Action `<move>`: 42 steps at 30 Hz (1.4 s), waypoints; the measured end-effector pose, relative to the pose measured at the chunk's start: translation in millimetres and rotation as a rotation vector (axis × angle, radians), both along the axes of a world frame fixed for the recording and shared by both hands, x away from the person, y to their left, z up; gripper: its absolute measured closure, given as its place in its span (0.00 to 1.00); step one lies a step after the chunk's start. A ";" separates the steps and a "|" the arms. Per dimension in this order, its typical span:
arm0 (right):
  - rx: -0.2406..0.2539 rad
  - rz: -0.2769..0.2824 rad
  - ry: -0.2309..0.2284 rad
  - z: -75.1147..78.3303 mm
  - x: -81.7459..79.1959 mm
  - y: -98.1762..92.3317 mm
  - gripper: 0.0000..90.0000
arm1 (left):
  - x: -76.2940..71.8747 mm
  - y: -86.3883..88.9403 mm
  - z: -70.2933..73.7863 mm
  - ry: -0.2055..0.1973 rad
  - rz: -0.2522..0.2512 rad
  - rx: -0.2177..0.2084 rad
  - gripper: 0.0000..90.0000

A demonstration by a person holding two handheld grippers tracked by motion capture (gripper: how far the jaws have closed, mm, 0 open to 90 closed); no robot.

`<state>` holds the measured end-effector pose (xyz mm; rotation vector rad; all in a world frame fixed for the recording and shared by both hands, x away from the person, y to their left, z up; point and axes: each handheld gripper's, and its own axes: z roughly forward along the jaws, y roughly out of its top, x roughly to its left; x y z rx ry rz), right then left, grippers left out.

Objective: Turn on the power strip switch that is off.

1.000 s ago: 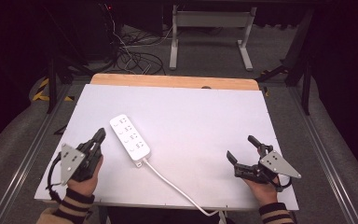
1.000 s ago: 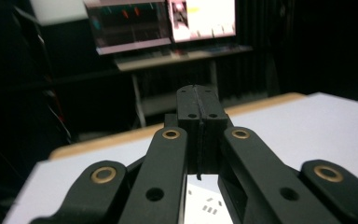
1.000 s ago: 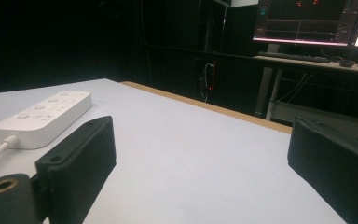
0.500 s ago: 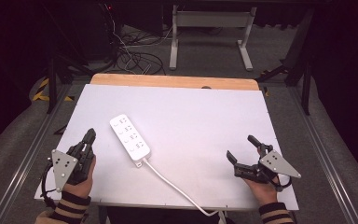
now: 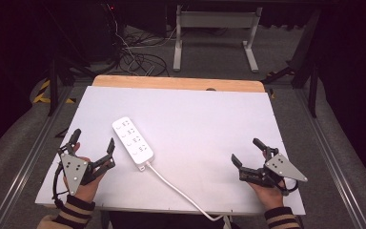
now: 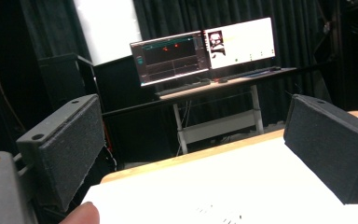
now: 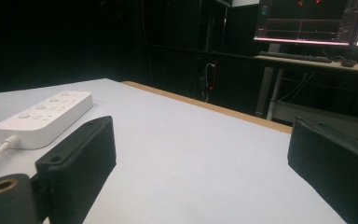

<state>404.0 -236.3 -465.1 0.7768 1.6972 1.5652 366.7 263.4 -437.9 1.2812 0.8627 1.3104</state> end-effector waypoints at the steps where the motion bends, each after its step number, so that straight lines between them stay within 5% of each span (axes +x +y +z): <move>1: 0.002 0.002 0.001 0.0 0.0 0.0 0.09 | 0.2 0.6 0.1 -0.002 0.003 -0.003 0.06; 12: 0.000 0.003 -0.001 0.2 0.3 0.4 0.09 | -1.1 1.5 0.2 -0.007 -0.018 -0.027 0.06; 42: -0.008 0.003 0.000 0.6 -0.3 2.3 0.09 | 0.8 2.7 -1.6 0.028 0.010 -0.009 0.08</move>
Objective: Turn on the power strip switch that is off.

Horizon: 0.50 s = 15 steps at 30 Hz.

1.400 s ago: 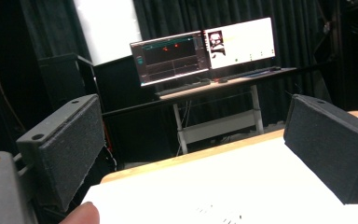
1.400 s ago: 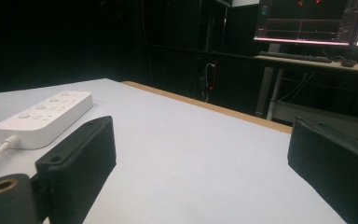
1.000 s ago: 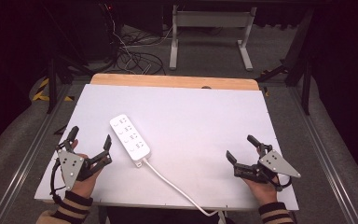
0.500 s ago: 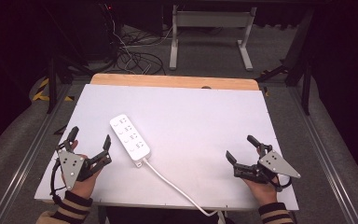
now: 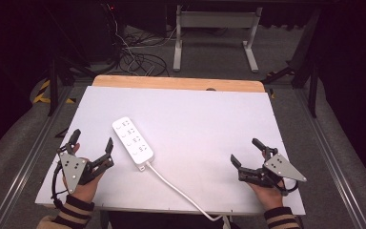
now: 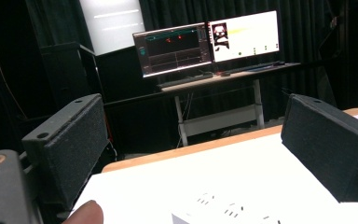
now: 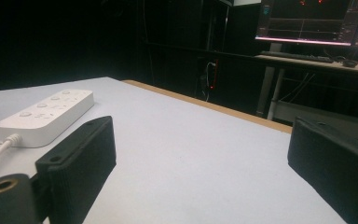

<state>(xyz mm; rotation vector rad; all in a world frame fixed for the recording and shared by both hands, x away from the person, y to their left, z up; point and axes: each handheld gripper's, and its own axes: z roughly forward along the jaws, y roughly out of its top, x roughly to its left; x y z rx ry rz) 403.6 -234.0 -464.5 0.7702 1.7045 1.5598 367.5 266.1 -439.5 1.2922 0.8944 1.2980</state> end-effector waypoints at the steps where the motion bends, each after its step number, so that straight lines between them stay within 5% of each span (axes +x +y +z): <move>1: 0.001 0.000 0.002 0.0 0.0 0.1 0.09 | 0.1 -0.1 0.0 0.000 0.001 0.001 0.08; 15: -0.005 -0.003 0.001 -0.1 0.4 0.1 0.09 | 2.4 -0.1 -1.0 0.013 0.004 0.010 0.09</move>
